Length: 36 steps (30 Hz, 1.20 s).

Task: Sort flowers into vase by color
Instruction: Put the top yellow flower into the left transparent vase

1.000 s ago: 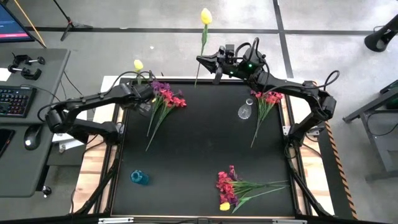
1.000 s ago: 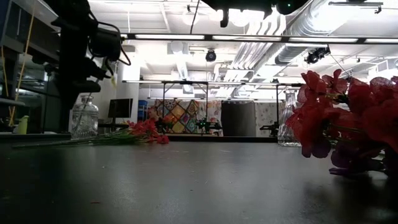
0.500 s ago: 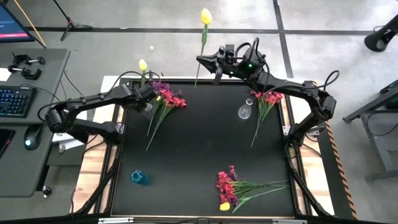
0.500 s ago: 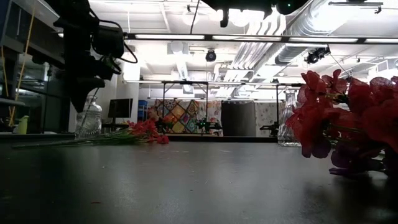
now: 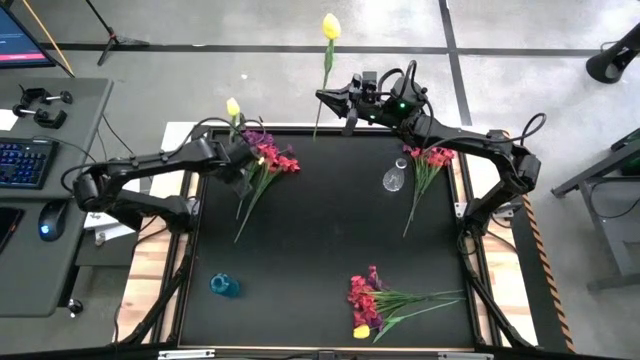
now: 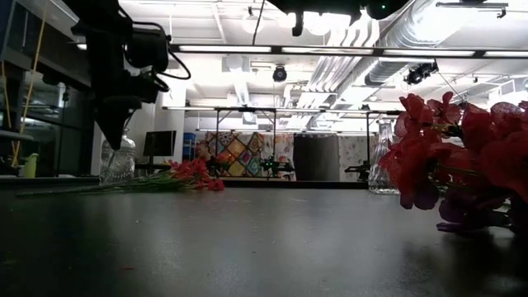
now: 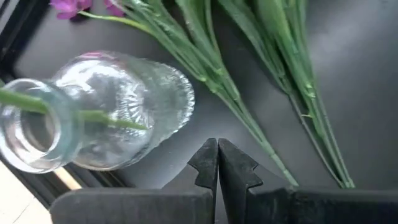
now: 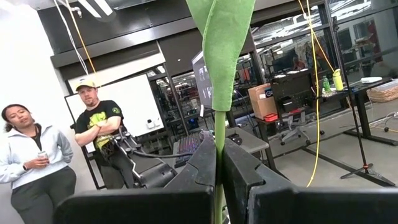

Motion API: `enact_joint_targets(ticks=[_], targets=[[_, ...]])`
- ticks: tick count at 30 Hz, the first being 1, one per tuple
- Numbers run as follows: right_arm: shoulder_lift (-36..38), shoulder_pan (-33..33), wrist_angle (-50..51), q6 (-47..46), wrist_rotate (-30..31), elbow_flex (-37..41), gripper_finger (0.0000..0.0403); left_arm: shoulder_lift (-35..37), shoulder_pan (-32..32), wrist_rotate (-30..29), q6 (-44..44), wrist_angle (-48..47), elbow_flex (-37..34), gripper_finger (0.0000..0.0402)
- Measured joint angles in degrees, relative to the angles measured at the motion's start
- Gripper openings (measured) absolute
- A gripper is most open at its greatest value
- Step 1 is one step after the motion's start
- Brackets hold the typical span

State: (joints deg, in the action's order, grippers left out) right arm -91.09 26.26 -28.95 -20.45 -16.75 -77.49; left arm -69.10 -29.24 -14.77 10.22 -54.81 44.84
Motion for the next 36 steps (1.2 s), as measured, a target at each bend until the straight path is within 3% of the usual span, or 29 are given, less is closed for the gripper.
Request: enact_joint_targets(ticks=[3, 9, 13, 18, 25, 30, 36], targets=[[0.00, 0.01, 0.00, 0.19, 0.00, 0.00, 0.0000, 0.05, 1.18, -0.20, 1.25, -2.43, 1.14, 0.0000], [0.00, 0.00, 0.00, 0.20, 0.00, 0.00, 0.0000, 2.71, 2.76, -12.26, 15.22, -14.65, 6.33, 0.0000], [0.00, 0.02, 0.00, 0.20, 0.00, 0.00, 0.0000, 3.50, 0.40, -15.35, 18.07, -19.37, 6.51, 0.0000], [0.00, 0.01, 0.00, 0.07, 0.00, 0.00, 0.0000, 3.48, -3.49, -19.61, 13.52, -11.71, 4.14, 0.0000], [0.00, 0.00, 0.02, -0.55, -0.33, 0.00, 0.0000, 2.51, -7.93, -20.59, 10.21, -4.05, 1.21, 0.0000], [0.00, 0.00, 0.02, -0.64, -0.39, 0.00, 0.0000, 2.51, -8.69, -20.12, 6.49, 1.01, -0.20, 0.0000], [0.00, 0.00, 0.00, -0.68, -0.39, 0.00, 0.0000, 2.53, -8.62, -15.00, 2.46, 2.42, -0.28, 0.0000]])
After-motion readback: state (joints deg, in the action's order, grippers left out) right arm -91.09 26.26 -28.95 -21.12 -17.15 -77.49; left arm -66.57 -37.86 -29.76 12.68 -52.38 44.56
